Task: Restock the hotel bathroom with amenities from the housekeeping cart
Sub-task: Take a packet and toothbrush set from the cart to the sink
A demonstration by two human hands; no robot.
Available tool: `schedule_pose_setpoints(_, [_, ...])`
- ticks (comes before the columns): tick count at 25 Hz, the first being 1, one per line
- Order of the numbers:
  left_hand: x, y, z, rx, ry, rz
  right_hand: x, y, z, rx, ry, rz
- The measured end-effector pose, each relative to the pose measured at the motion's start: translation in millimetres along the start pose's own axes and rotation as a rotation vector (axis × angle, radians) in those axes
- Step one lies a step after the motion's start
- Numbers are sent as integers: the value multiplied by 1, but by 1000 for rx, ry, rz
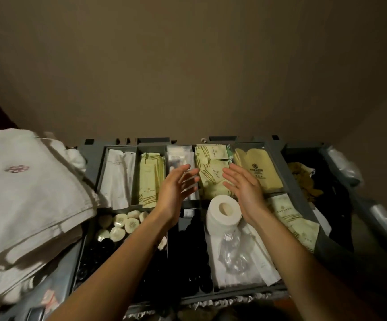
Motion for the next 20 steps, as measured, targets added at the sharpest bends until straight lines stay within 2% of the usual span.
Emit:
schedule_pose_setpoints(4, [-11,5,-34,46,3,-81,9,19,-39,15,-20,208])
schedule_pose_setpoints(10, [-32,1,-62,115,100,-71,28,29,-89,-124,-91,561])
schedule_pose_setpoints(16, [-43,2,-74,190,142,-132,51,23,-126,-256,-61,1126])
schedule_pose_setpoints(20, [-47,7,-72,240,149,-142,52,19,-136,-236,-63,1360])
Point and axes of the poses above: each hand's wrist, its own z-axis away from the middle knuckle, its own y-axis out of the back of the hand, x = y × z, the point moved 6 cm from there along -z, towards the middle knuckle, and after that the axes turned 10 degrees about -x, right-handed, at the moved point
